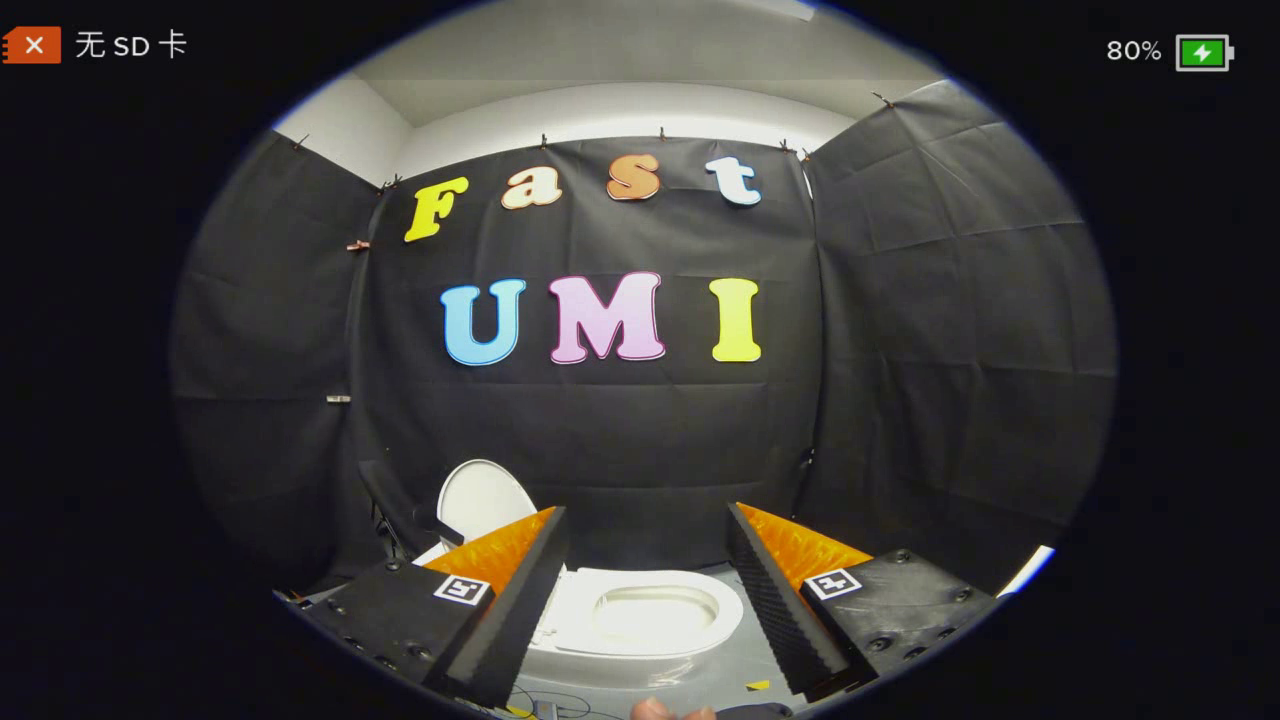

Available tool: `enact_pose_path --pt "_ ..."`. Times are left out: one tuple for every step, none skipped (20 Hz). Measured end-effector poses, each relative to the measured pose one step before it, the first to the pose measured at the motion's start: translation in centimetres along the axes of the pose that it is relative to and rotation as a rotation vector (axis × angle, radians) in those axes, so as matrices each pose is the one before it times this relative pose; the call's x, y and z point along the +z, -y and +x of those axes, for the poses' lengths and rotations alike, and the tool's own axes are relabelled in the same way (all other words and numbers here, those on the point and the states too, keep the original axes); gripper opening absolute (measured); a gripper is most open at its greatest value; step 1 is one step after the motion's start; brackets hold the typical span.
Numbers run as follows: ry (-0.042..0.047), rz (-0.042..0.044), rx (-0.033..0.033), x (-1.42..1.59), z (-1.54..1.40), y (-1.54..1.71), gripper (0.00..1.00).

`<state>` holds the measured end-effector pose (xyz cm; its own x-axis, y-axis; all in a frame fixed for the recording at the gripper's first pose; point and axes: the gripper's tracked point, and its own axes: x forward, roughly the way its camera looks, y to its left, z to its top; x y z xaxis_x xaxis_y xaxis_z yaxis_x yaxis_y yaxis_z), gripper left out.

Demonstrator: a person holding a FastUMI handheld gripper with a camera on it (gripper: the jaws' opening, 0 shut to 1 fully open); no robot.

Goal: Open the toilet lid.

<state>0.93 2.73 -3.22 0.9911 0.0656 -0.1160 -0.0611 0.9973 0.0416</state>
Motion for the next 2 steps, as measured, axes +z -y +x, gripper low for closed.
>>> enact_pose_path --pt "-0.00249 -0.00142 0.00055 -0.084 0.094 -0.101 0.98" --pt "-0.00328 -0.00617 -0.00025 -0.264 0.064 -0.055 0.98"
